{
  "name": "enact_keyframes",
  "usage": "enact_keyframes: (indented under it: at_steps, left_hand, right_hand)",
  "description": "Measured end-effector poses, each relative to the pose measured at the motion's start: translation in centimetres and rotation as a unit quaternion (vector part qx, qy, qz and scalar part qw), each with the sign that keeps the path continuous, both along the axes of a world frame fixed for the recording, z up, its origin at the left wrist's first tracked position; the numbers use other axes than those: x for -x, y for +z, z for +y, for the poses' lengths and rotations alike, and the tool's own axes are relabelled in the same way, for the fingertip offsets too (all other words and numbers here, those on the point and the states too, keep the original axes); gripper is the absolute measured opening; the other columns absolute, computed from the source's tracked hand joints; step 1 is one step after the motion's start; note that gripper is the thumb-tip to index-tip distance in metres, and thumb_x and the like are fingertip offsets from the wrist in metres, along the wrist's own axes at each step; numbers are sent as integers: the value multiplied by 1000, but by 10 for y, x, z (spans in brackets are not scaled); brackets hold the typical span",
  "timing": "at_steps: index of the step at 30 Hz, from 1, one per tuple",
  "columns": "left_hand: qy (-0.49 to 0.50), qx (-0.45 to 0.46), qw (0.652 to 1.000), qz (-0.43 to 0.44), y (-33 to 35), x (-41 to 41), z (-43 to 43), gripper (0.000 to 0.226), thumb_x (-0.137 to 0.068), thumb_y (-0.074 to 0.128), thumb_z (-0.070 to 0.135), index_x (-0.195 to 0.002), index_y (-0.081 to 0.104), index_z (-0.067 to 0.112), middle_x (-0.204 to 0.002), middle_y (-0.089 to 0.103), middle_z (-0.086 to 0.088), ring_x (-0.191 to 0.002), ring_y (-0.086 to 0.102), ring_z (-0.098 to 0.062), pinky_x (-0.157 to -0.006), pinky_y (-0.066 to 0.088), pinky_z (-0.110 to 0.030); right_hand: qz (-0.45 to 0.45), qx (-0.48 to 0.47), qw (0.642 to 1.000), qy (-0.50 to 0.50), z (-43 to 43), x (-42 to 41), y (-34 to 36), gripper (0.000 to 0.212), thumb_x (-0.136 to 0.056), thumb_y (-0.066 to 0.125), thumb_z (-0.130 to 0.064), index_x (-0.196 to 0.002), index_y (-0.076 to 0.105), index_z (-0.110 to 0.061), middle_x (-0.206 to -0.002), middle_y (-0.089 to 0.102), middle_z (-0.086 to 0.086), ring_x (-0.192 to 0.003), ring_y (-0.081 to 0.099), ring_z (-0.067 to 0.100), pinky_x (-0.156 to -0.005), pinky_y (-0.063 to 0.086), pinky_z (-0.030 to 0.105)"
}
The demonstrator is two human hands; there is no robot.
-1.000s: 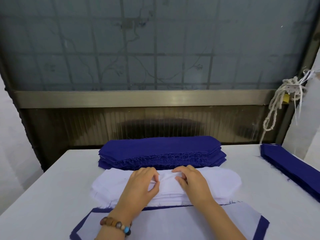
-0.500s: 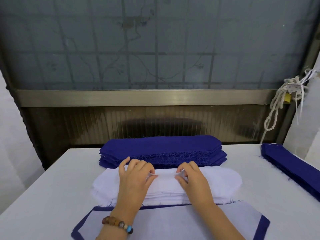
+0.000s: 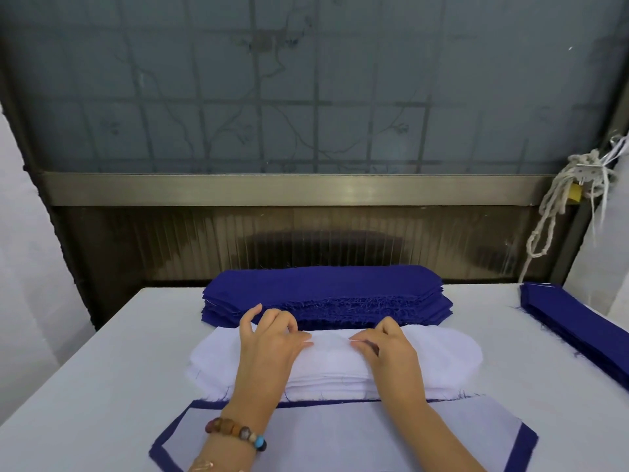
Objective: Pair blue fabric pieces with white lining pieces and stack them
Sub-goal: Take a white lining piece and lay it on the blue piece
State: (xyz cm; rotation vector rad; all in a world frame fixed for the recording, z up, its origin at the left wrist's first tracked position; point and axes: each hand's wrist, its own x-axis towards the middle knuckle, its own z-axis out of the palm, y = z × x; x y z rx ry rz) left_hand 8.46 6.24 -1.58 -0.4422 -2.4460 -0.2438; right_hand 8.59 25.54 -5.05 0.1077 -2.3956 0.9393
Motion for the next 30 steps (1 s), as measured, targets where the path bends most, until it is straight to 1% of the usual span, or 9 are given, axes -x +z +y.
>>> enact_keyframes:
  at_steps: [4, 8, 11, 14, 17, 19, 22, 27, 30]
  left_hand:
    - [-10, -13, 999, 41, -5, 5, -4, 34, -57, 92, 32, -86, 76, 29, -65, 61, 11, -71, 64, -12, -96, 31, -40]
    - [-11, -12, 1000, 15, -7, 9, -7, 25, -66, 86, 40, -69, 63, 30, -61, 59, 16, -74, 61, -8, -100, 24, -37]
    - [27, -5, 998, -54, -11, 12, -10, 23, -84, 63, 56, -82, 64, 33, -84, 62, 18, -97, 53, -5, -109, 15, -36]
    - [15, -10, 997, -72, -14, 13, -11, 18, -86, 63, 52, -87, 66, 35, -91, 60, 18, -101, 53, -7, -112, 17, -40]
    - [-5, -21, 999, -45, -19, 14, -12, 14, -83, 70, 46, -80, 64, 34, -86, 58, 18, -93, 56, -8, -110, 25, -44]
    - [9, -45, 998, -45, -24, 15, -16, 19, -85, 65, 50, -81, 60, 31, -86, 51, 17, -90, 52, -9, -110, 25, -44]
    - [56, -62, 993, -82, -29, 18, -26, 24, -89, 54, 54, -89, 58, 30, -93, 44, 12, -96, 44, -11, -112, 19, -43]
    - [101, -109, 981, -124, -29, 24, -43, 16, -93, 47, 40, -89, 55, 27, -101, 40, 11, -103, 38, -12, -112, 18, -43]
    - [123, -132, 975, -130, -29, 26, -52, 17, -93, 46, 39, -85, 55, 27, -102, 41, 11, -103, 37, -11, -112, 19, -45]
  right_hand:
    - [-8, 7, 1000, 4, -2, -3, 0, 15, -93, 64, -21, -102, 74, -17, -78, 42, 1, -69, 46, 13, -66, 39, 27]
    - [11, -7, 1000, 27, -2, -7, 2, 28, -94, 61, -15, -117, 70, -29, -76, 36, -5, -68, 43, 10, -67, 42, 25]
    - [34, -15, 998, 45, -2, -10, 5, 37, -91, 63, -8, -118, 68, -34, -76, 36, -5, -67, 42, 9, -67, 44, 22]
    - [36, -17, 998, 54, 0, -9, 5, 31, -89, 67, -11, -109, 73, -34, -77, 37, -5, -66, 42, 6, -63, 41, 17]
    - [-13, -69, 997, 32, 2, -5, 4, 10, -91, 65, -26, -99, 72, -23, -88, 40, -5, -71, 47, 9, -62, 43, 21]
    - [-49, -88, 995, -1, 4, -2, 5, 16, -92, 63, -35, -98, 63, -20, -95, 39, -4, -73, 48, 13, -64, 43, 23]
    - [-88, -106, 990, -37, 15, 1, 9, 26, -90, 62, -43, -102, 57, -20, -98, 40, -3, -77, 49, 16, -69, 44, 24]
    - [-126, -162, 971, -122, 48, 2, 14, 41, -85, 58, -59, -101, 58, -22, -100, 40, -3, -92, 42, 16, -78, 43, 26]
    - [-143, -194, 954, -180, 63, 2, 16, 47, -80, 53, -71, -105, 59, -31, -112, 41, -6, -107, 37, 17, -86, 36, 28]
